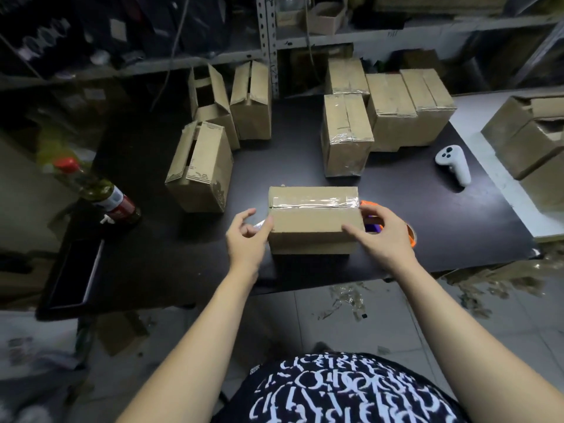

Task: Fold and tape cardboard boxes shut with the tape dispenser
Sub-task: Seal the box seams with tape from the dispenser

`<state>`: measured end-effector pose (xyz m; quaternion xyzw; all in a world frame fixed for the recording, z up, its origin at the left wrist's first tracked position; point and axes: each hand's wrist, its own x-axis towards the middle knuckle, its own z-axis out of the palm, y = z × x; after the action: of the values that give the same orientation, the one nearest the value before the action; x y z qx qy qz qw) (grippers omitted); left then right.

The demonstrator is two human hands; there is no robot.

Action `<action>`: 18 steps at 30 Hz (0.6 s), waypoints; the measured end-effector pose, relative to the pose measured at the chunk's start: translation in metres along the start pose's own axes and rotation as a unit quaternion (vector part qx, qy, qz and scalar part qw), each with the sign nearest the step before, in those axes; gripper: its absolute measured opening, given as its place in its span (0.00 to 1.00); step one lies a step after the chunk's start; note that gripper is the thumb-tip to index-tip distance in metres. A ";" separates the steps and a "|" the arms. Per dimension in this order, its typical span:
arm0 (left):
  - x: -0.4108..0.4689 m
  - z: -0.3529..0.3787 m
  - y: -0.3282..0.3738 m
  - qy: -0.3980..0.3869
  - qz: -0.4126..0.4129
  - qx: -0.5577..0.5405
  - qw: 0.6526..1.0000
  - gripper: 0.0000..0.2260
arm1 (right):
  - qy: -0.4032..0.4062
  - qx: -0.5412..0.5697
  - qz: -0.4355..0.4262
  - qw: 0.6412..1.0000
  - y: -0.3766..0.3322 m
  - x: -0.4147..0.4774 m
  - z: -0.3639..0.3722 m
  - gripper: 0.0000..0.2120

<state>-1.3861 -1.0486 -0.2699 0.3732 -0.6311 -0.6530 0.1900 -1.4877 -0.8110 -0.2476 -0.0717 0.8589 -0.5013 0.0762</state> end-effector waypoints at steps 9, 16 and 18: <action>0.007 -0.013 0.019 -0.152 0.041 0.068 0.985 0.36 | 0.045 0.032 0.090 0.994 0.003 0.019 0.011 0.19; 0.016 -0.012 0.021 -0.136 0.171 0.171 0.961 0.17 | 0.085 -0.180 0.070 0.977 0.026 0.017 -0.003 0.17; 0.011 -0.009 0.019 -0.162 0.196 0.210 0.944 0.17 | 0.069 -0.225 0.104 0.966 0.042 0.019 -0.009 0.15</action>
<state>-1.3908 -1.0651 -0.2532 0.1631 -0.8367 -0.5073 0.1264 -1.5097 -0.7864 -0.2803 0.0378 0.9555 -0.2883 0.0501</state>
